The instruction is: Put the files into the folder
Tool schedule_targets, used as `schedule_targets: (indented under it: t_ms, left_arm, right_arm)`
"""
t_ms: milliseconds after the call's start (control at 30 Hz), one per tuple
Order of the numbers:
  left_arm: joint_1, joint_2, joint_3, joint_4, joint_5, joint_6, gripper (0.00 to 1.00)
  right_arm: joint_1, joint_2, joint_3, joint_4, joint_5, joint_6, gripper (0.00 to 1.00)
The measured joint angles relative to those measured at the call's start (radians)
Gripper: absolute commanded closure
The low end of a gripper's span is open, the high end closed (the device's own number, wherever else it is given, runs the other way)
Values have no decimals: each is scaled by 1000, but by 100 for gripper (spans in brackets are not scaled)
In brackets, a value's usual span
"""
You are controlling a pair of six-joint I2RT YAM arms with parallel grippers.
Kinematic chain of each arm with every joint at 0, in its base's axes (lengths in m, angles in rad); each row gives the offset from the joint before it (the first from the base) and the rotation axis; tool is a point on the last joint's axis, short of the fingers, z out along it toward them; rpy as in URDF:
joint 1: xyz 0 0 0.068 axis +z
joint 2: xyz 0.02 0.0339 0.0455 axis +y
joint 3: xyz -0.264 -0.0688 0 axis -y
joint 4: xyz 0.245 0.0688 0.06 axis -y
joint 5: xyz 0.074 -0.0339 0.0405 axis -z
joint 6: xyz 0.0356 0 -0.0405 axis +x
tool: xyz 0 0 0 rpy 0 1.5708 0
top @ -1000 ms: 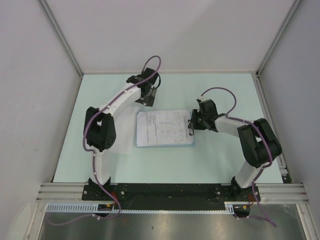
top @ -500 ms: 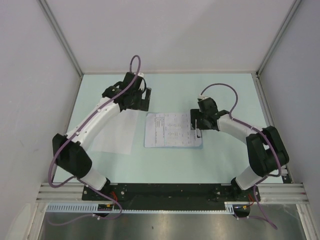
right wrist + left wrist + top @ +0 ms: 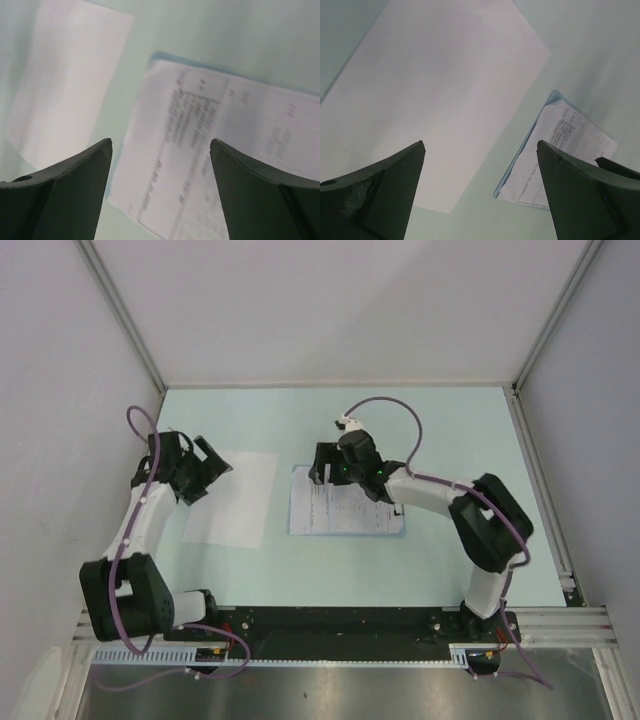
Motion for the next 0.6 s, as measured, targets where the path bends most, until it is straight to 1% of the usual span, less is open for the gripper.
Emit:
schedule_targets:
  t_ms: [100, 167, 200, 267, 300, 467, 600]
  left_arm:
    - [4, 120, 34, 51, 67, -34, 1]
    - [10, 215, 68, 77, 92, -49, 0]
    - [17, 252, 75, 90, 98, -53, 0]
    - [35, 306, 82, 110, 104, -68, 0]
    - [45, 328, 83, 119, 105, -72, 1]
    - [117, 473, 109, 170, 145, -106, 1]
    - [140, 494, 109, 188, 165, -141, 0]
  right_arm:
    - [20, 142, 109, 93, -31, 81, 20]
    - [42, 219, 184, 122, -42, 128, 24]
    - [55, 254, 227, 128, -46, 150, 23]
    - [82, 318, 302, 135, -50, 191, 16]
    - [93, 349, 339, 129, -49, 210, 13]
    - [141, 493, 530, 72, -43, 248, 11]
    - [173, 562, 622, -19, -2, 245, 11]
